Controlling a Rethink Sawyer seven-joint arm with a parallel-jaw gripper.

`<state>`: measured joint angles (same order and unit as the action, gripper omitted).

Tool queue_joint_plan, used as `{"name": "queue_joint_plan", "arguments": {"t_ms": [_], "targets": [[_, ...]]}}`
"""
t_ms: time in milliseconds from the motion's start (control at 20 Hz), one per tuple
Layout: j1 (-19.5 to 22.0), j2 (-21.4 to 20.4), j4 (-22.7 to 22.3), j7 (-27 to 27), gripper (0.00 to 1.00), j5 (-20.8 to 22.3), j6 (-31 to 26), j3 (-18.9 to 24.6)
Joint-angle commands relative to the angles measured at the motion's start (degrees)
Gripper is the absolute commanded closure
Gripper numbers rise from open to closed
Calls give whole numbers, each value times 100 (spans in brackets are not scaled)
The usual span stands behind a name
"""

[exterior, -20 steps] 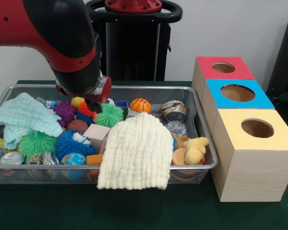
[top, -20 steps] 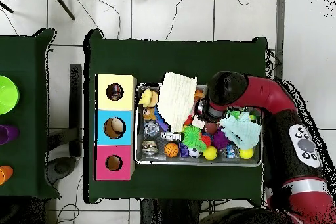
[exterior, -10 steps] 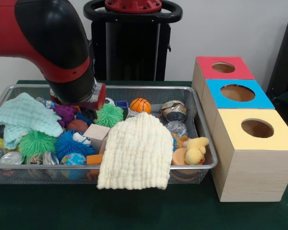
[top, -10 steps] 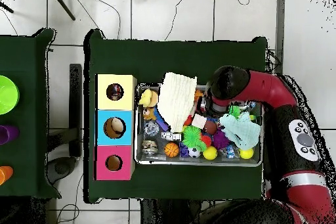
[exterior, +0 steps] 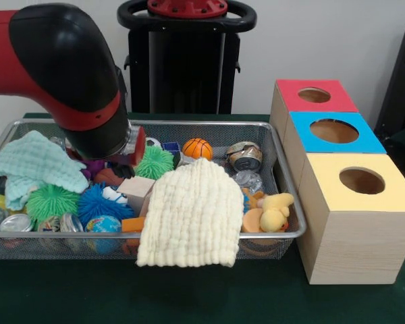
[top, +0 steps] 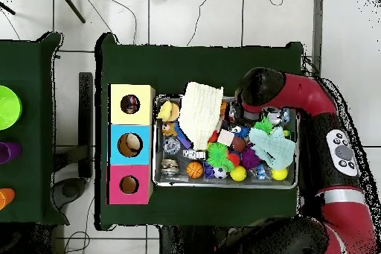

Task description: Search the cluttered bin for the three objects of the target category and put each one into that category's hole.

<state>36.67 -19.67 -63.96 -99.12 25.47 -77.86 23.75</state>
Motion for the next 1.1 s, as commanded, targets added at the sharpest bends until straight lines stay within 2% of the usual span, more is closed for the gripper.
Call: {"name": "queue_joint_plan", "arguments": {"t_ms": [50,550,1100], "targets": [[164,171,393,2421,100,385,-661,440],[224,222,723,2945,100,423,-886,417],[352,74,667,3483,100,515,-796,312]]}}
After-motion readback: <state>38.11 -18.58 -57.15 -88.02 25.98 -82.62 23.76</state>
